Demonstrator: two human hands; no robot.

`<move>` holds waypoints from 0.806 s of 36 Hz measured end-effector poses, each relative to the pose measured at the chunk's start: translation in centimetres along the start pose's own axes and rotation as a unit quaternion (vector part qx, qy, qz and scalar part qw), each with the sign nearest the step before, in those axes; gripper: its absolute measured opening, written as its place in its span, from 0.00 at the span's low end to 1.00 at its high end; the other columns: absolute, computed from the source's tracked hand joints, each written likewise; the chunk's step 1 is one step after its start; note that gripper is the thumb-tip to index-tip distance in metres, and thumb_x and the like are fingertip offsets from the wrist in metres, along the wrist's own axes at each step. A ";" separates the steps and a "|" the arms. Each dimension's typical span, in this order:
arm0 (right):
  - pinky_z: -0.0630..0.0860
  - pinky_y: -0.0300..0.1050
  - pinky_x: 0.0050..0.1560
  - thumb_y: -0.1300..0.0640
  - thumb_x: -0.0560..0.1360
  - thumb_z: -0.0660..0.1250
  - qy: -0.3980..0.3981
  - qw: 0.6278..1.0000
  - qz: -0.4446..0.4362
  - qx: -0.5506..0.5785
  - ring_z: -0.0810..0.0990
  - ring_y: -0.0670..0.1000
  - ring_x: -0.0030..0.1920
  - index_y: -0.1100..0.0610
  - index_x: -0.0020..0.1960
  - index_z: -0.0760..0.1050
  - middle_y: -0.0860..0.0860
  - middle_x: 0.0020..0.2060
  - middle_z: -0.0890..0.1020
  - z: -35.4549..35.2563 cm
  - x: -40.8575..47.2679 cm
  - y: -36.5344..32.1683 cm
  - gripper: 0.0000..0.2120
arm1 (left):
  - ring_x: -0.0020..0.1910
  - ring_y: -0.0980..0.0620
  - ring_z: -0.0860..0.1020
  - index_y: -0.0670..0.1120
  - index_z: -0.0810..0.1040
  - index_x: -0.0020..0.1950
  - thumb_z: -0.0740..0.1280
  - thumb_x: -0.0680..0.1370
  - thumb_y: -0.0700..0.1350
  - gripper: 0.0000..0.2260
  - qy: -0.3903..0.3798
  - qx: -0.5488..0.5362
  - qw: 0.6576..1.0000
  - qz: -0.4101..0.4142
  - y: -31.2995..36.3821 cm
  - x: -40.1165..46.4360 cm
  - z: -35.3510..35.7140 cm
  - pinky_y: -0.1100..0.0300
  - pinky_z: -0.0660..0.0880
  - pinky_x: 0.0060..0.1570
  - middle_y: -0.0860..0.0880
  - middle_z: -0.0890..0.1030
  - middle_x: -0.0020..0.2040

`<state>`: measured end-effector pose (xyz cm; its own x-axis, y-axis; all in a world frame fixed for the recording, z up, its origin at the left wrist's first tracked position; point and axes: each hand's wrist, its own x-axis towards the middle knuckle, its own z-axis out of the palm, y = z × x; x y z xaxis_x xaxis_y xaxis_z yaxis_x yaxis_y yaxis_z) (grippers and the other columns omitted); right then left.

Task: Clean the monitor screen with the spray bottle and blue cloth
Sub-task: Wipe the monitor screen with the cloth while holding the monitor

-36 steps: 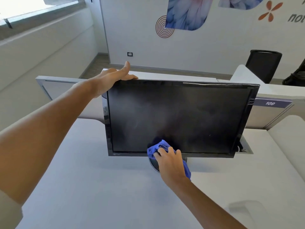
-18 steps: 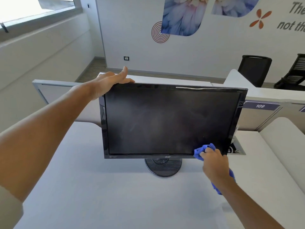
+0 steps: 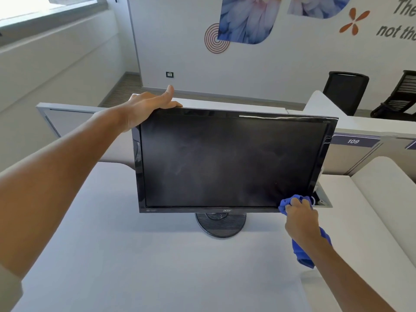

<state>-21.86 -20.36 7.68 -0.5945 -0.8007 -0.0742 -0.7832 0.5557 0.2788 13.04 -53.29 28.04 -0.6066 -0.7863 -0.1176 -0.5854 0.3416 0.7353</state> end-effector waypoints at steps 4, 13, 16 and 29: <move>0.75 0.44 0.62 0.53 0.81 0.70 -0.012 0.999 -0.052 0.001 0.72 0.51 0.68 0.49 0.70 0.77 0.47 0.67 0.74 -0.2 0.0 -2.7 0.17 | 0.89 0.43 0.50 0.76 0.82 0.63 0.48 0.69 0.88 0.36 0.010 0.018 1.000 0.004 -0.3 0.3 0.0 0.31 0.44 0.85 0.55 0.67 0.86; 0.72 0.49 0.67 0.57 0.83 0.67 -0.022 0.991 -0.130 0.016 0.71 0.54 0.70 0.54 0.67 0.78 0.52 0.68 0.74 -1.2 -1.0 -10.1 0.13 | 0.80 0.42 0.70 0.71 0.83 0.66 0.63 0.81 0.71 0.18 0.056 0.061 0.995 0.053 -0.5 -0.2 0.4 0.29 0.57 0.84 0.64 0.83 0.68; 0.73 0.47 0.68 0.52 0.82 0.70 -0.039 0.989 -0.139 0.011 0.71 0.52 0.72 0.52 0.68 0.78 0.50 0.68 0.74 -1.8 -0.9 -12.5 0.15 | 0.57 0.53 0.82 0.66 0.85 0.67 0.65 0.86 0.60 0.12 0.061 0.059 0.994 0.063 -0.4 -0.2 0.5 0.28 0.64 0.78 0.76 0.74 0.57; 0.72 0.49 0.60 0.47 0.80 0.71 -0.029 0.981 -0.192 0.017 0.72 0.54 0.68 0.51 0.65 0.80 0.50 0.64 0.74 -1.9 -1.4 -18.1 0.15 | 0.78 0.54 0.75 0.61 0.83 0.72 0.69 0.86 0.51 0.15 0.046 0.071 0.992 0.090 -2.1 1.8 -0.2 0.42 0.60 0.86 0.58 0.82 0.73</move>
<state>-6.53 -29.73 4.59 -0.2636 -0.9388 -0.2217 -0.9564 0.2245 0.1869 13.30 -55.50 26.37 -0.6613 -0.7465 0.0735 -0.5452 0.5456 0.6364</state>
